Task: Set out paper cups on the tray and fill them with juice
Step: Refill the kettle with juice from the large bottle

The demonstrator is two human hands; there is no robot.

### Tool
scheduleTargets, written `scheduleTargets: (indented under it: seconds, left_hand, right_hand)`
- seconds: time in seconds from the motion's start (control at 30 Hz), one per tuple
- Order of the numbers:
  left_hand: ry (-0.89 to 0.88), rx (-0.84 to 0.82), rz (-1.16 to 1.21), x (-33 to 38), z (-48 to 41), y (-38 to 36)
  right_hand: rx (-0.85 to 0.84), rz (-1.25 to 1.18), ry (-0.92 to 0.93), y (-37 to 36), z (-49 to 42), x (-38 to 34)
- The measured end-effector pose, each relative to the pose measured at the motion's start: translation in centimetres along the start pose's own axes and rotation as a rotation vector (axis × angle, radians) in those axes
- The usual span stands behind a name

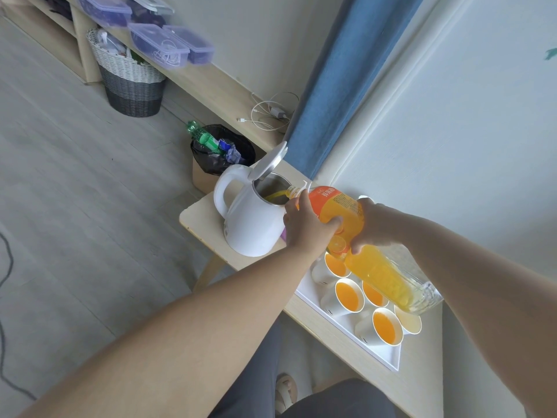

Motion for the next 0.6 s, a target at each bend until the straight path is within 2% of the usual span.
scheduleTargets:
  seconds: [0.6]
  left_hand:
    - [0.004, 0.001, 0.007, 0.23, 0.17, 0.39]
  right_hand:
    - [-0.002, 0.009, -0.022, 0.31, 0.21, -0.31]
Point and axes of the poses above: each hand's wrist, its own z-axis away from the middle knuckle, its own y-axis out of the back of the hand, x = y × z, the point moved 6 cm from there along -z, towards the middle knuckle, and after that the axes turned 14 degrees about y, right-handed, at the moved point
